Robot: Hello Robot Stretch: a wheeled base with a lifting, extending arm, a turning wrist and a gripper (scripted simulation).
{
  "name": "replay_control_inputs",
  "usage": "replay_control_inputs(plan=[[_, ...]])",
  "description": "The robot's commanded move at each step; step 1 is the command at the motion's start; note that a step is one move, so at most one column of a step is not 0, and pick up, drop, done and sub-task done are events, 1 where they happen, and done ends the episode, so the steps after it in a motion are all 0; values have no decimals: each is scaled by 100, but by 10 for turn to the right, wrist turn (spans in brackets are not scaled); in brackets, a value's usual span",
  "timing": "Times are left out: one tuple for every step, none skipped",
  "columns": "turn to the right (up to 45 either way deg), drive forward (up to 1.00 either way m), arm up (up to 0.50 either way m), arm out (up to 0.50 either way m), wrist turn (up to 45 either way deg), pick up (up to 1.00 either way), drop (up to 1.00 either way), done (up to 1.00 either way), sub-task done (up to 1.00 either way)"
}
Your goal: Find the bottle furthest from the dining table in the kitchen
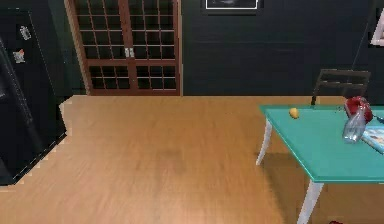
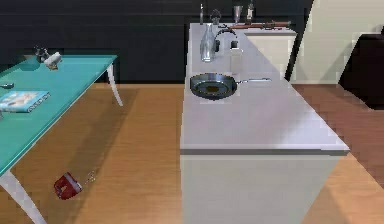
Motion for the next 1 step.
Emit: replay_control_inputs(plan=[[60, 0, 0, 0, 0, 0, 0, 0, 0]])
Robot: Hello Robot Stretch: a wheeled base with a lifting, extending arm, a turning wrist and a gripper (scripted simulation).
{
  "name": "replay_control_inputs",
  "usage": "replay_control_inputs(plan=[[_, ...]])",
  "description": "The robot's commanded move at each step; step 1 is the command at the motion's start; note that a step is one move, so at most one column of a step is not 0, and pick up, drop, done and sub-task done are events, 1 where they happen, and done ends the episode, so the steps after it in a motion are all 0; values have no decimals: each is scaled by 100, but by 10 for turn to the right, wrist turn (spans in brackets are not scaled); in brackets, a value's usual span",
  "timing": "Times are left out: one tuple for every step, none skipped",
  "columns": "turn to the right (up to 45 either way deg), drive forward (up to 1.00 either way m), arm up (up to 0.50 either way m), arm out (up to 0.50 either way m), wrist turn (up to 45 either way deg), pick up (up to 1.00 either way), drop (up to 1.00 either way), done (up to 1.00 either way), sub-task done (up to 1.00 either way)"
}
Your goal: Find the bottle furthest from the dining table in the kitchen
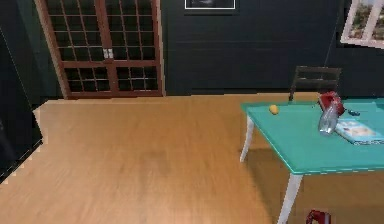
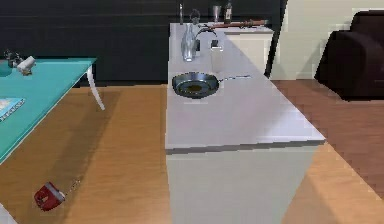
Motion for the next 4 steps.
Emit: replay_control_inputs(plan=[[0, 30, 0, 0, 0, 0, 0, 0, 0], [-30, 0, 0, 0, 0, 0, 0, 0, 0], [0, 60, 0, 0, 0, 0, 0, 0, 0], [450, 0, 0, 0, 0, 0, 0, 0, 0]])
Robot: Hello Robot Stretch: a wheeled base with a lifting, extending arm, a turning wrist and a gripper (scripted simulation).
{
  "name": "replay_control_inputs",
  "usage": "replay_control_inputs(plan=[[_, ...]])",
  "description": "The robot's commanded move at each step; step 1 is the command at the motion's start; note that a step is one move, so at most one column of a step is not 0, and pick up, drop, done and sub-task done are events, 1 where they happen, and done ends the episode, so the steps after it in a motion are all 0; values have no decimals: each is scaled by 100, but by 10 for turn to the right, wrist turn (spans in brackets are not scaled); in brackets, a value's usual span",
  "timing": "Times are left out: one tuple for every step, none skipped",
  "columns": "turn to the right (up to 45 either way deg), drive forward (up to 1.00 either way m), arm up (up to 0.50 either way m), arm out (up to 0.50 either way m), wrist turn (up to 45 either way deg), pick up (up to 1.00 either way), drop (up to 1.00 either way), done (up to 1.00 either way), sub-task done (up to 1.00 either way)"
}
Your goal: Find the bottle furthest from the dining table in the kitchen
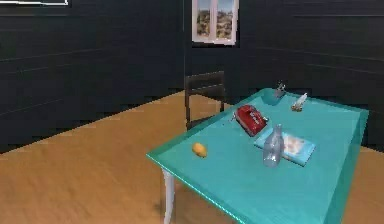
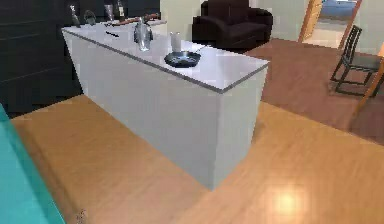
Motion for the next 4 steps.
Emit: replay_control_inputs(plan=[[450, 0, 0, 0, 0, 0, 0, 0, 0], [450, 0, 0, 0, 0, 0, 0, 0, 0], [420, 0, 0, 0, 0, 0, 0, 0, 0], [30, 0, 0, 0, 0, 0, 0, 0, 0]])
